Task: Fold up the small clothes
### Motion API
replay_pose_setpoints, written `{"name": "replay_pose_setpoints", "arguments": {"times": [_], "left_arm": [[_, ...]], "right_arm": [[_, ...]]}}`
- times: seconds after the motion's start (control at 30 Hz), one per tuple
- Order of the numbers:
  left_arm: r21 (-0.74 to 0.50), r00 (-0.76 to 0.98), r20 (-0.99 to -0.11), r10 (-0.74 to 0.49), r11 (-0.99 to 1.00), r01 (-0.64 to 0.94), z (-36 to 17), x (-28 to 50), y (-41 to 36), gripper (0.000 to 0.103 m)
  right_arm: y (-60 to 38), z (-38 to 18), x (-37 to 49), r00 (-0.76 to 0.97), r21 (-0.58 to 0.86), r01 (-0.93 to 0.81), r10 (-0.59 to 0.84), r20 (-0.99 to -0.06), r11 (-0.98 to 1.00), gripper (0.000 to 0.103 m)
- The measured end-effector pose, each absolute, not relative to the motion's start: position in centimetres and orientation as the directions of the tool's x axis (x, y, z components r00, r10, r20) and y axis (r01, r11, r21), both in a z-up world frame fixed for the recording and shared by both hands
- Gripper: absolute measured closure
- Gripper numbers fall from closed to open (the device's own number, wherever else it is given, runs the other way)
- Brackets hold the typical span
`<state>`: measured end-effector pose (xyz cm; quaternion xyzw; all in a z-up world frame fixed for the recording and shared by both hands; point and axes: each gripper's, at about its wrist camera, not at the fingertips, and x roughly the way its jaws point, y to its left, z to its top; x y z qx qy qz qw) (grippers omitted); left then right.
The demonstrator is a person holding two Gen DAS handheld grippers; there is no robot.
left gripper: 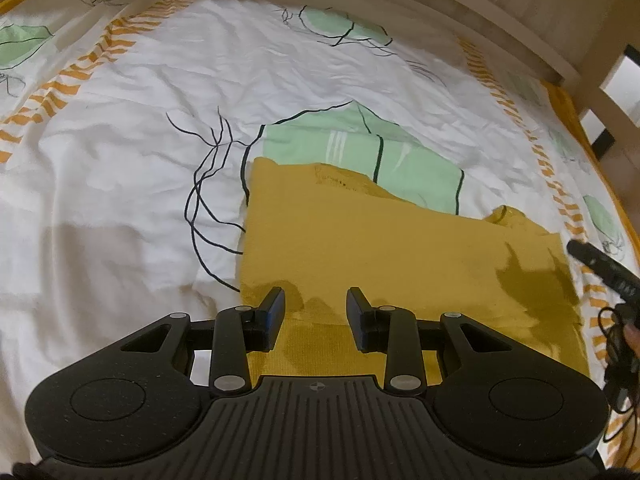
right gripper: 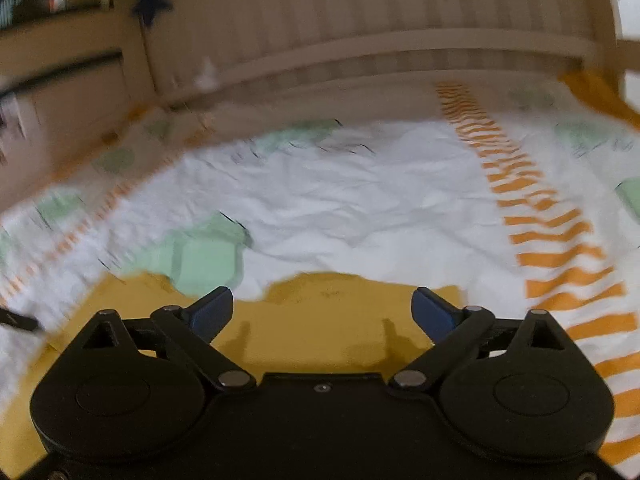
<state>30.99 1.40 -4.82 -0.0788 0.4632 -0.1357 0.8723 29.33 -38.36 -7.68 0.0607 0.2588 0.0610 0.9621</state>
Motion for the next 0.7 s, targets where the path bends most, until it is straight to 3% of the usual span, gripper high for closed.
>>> {"name": "replay_pose_setpoints", "arguments": {"times": [0.13, 0.33, 0.7], "left_arm": [[-0.260, 0.526, -0.794, -0.303, 0.953, 0.156, -5.1, 31.1, 1.4, 0.070], [-0.255, 0.526, -0.795, -0.301, 0.954, 0.160, -5.0, 31.1, 1.4, 0.070], [-0.215, 0.538, -0.801, -0.261, 0.965, 0.149, -5.5, 30.5, 1.7, 0.070]], "right_arm": [[-38.8, -9.0, 30.0, 0.814, 0.111, -0.024, 0.084, -0.575, 0.993, 0.006], [-42.8, -11.3, 30.3, 0.722, 0.152, 0.255, -0.084, -0.687, 0.955, 0.006], [-43.7, -9.1, 23.9, 0.707, 0.285, 0.254, 0.024, -0.707, 0.924, 0.000]]}}
